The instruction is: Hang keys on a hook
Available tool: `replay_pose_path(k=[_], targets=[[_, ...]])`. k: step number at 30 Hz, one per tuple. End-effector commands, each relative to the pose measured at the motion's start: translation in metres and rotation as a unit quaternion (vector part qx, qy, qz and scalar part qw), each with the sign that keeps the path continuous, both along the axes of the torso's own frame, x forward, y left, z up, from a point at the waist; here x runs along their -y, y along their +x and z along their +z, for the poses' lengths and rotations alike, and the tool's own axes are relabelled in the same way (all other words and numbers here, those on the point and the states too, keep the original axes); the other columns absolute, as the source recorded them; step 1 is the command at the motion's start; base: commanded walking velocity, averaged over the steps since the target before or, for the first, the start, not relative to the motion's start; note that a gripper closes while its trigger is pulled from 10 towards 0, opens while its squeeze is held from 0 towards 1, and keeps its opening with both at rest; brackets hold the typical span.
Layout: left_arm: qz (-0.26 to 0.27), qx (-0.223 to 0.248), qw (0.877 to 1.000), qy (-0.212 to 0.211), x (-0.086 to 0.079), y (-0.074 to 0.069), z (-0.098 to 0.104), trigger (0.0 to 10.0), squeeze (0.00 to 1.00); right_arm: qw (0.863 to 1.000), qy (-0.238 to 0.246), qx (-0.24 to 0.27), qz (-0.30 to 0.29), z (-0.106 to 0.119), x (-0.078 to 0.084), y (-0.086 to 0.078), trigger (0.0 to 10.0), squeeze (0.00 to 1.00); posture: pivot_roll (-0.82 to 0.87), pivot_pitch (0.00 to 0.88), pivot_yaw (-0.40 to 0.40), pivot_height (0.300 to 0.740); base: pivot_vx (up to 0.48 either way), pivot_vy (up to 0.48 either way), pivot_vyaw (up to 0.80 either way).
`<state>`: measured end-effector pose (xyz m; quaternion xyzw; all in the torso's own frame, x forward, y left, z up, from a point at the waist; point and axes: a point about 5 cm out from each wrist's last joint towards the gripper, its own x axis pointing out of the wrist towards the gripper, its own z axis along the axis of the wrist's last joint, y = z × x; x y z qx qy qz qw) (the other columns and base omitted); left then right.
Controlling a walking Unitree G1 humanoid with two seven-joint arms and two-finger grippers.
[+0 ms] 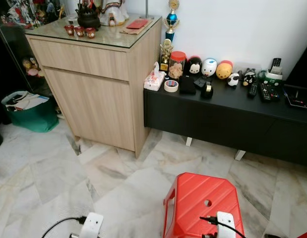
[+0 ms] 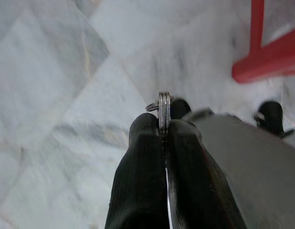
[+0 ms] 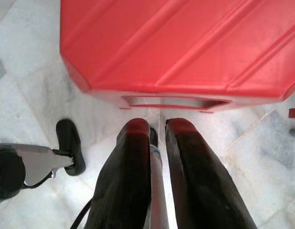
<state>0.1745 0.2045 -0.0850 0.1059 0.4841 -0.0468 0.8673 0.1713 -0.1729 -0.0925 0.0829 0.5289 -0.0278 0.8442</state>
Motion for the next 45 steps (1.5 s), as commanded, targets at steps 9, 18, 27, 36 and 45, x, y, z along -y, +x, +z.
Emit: replay_pose_path(k=[9,18,27,36,45], targets=[[-0.016,-0.011,1.000,0.023,-0.005,-0.009,-0.004,10.0,0.00,1.000,-0.003,-0.005,-0.001,-0.001,0.002,-0.003,10.0,0.00,-0.01,0.000,-0.030,0.740,0.000,-0.029,-0.53],[-0.017,-0.018,0.999,0.027,-0.006,-0.014,-0.005,10.0,0.00,1.000,-0.002,-0.001,-0.009,-0.001,0.005,-0.004,10.0,0.00,-0.01,0.000,-0.033,0.740,0.000,-0.266,-0.13],[-0.015,-0.028,0.999,0.028,-0.008,-0.021,-0.008,10.0,0.00,1.000,0.005,-0.011,0.002,-0.002,0.005,-0.006,10.0,0.00,-0.01,0.000,-0.034,0.740,0.000,-0.338,-0.15],[-0.011,-0.029,0.999,0.027,-0.009,-0.023,-0.008,10.0,0.00,1.000,0.004,-0.015,-0.001,-0.002,0.008,-0.005,10.0,0.00,-0.01,0.000,-0.040,0.740,0.000,-0.357,-0.70],[-0.006,-0.032,0.999,0.028,-0.012,-0.026,-0.009,10.0,0.00,1.000,0.004,-0.017,0.001,-0.001,0.008,-0.005,10.0,0.00,-0.01,0.000,-0.046,0.740,0.000,-0.358,-0.64]])
